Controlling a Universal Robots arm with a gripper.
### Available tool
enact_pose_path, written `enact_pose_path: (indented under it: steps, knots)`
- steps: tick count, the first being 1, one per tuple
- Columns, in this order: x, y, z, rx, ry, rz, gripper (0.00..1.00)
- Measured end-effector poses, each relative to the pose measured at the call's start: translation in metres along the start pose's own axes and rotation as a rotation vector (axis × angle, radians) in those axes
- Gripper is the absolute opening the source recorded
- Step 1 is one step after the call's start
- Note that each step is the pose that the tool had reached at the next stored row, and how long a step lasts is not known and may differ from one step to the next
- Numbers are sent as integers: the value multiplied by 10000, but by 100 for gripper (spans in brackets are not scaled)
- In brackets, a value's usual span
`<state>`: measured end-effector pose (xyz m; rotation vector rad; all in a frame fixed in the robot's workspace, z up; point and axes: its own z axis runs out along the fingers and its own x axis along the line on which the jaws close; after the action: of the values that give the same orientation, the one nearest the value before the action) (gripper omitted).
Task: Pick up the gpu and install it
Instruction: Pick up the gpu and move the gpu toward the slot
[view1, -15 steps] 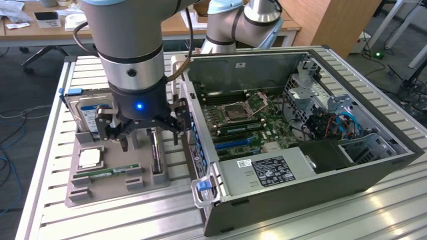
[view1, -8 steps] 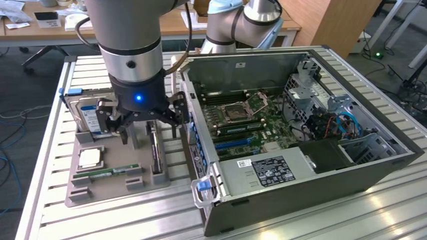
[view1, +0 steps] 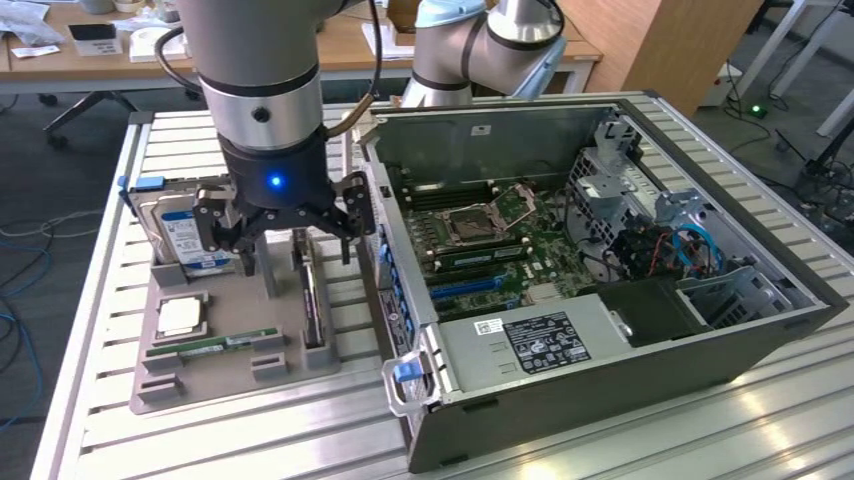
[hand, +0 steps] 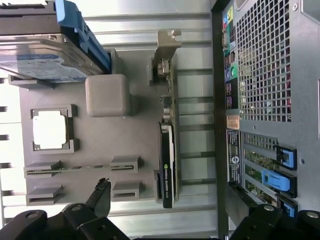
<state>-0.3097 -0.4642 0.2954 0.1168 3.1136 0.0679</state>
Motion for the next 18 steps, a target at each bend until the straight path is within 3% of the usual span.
enact_pose_path:
  steps: [12,14,18]
  knots:
    - [0,10,1,0,0,-2,98]
    - [0,10,1,0,1,-1,85]
    - [0,11,1,0,0,-1,73]
